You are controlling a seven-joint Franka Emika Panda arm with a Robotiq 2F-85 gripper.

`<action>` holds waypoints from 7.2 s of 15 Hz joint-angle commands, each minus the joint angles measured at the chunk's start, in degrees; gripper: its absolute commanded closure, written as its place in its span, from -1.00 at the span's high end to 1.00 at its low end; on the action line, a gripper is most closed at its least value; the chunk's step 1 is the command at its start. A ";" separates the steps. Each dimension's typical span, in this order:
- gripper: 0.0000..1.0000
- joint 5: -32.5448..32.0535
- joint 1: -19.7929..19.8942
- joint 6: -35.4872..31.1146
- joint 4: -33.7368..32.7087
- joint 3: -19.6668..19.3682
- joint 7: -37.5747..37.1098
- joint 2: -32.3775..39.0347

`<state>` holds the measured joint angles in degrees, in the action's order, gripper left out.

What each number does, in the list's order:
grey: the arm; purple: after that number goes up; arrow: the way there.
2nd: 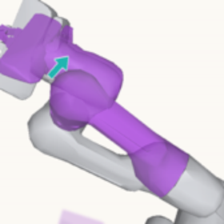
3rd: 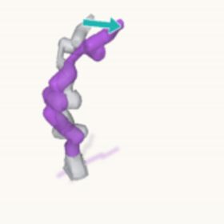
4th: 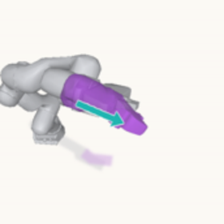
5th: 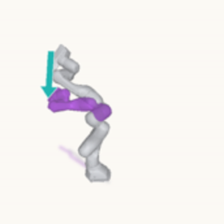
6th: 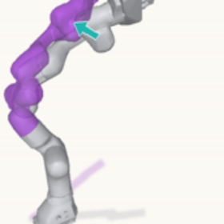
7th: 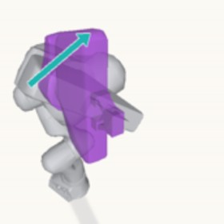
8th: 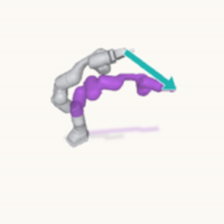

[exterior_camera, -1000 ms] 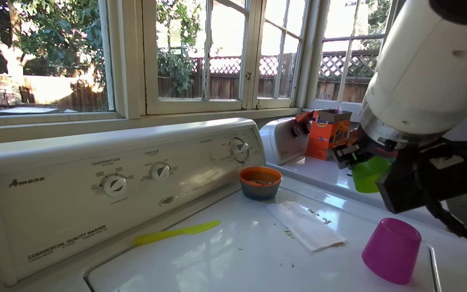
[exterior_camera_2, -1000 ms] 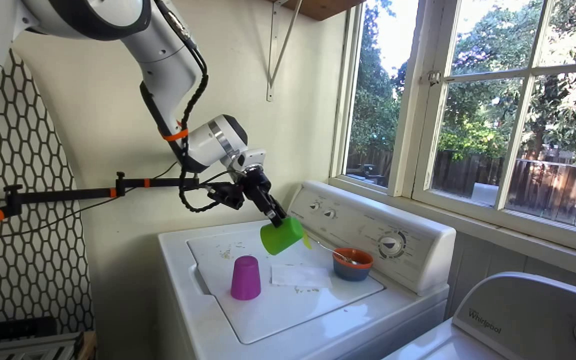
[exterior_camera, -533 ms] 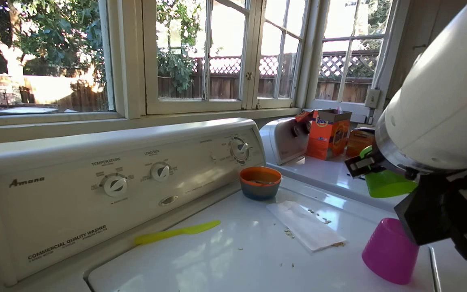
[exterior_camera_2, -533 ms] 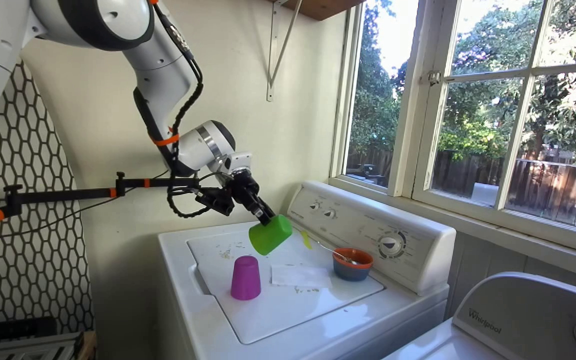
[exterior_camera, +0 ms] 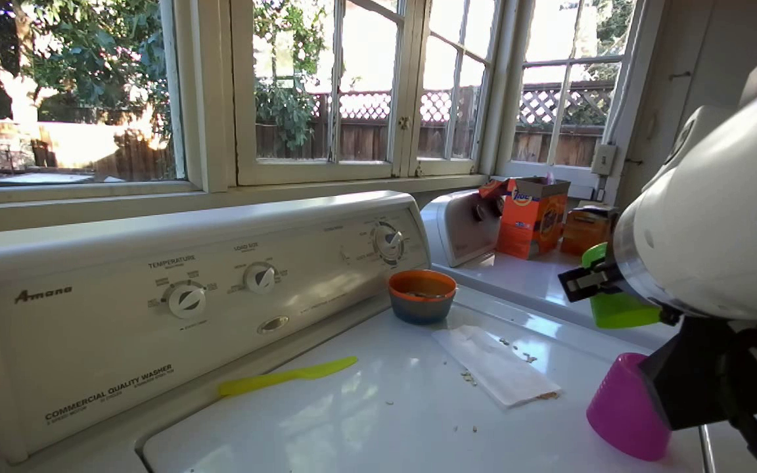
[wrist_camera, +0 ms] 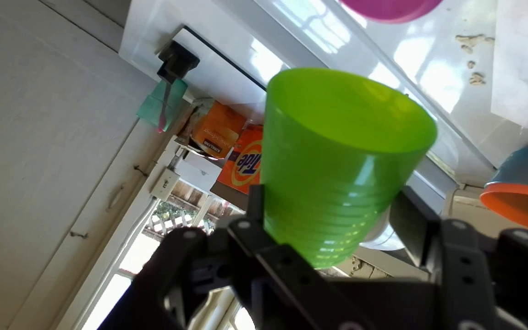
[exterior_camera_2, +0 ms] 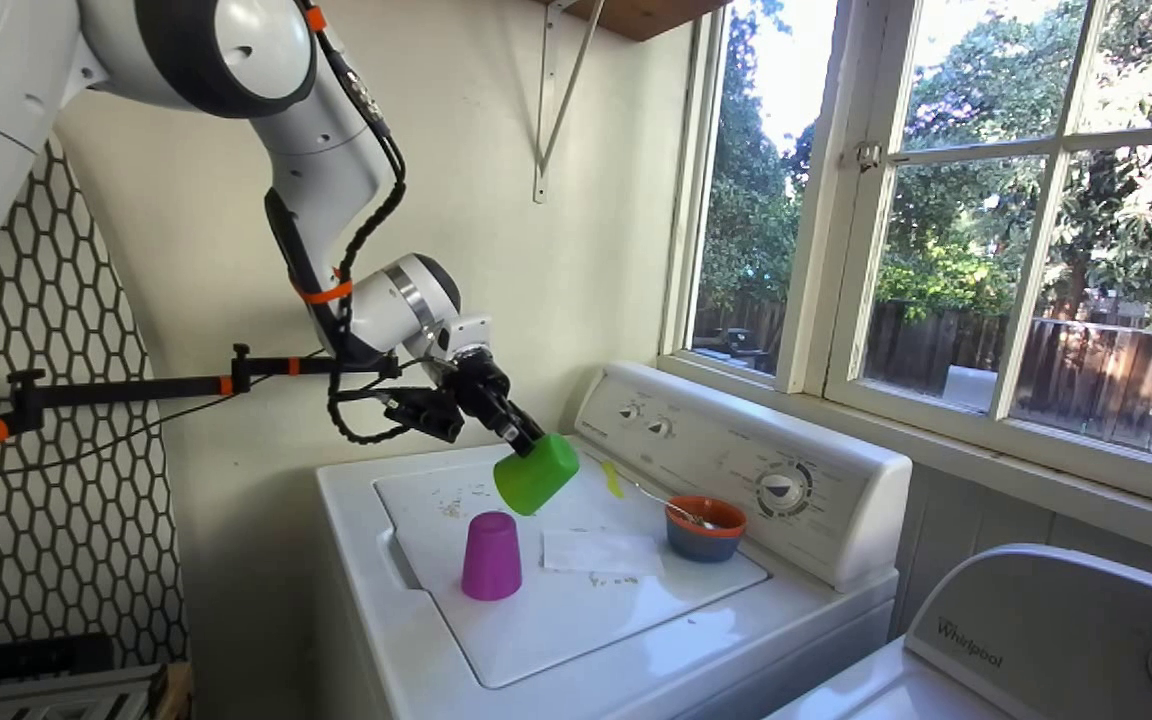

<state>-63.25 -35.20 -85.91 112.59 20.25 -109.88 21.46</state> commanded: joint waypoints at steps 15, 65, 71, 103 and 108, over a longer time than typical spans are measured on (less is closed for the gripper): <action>-0.11 -0.64 -2.96 6.73 2.10 0.67 -9.12 1.55; -0.11 -0.98 -7.82 18.25 -10.80 -2.43 -17.28 17.21; -0.11 -1.26 -9.95 21.54 -13.72 -3.56 -17.32 19.32; -0.11 -0.14 -10.78 28.96 -20.21 -5.80 -15.79 26.55; -0.11 -0.10 -10.94 28.46 -20.43 -5.20 -14.99 25.96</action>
<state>-63.76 -45.80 -57.63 93.35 14.68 -125.70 46.83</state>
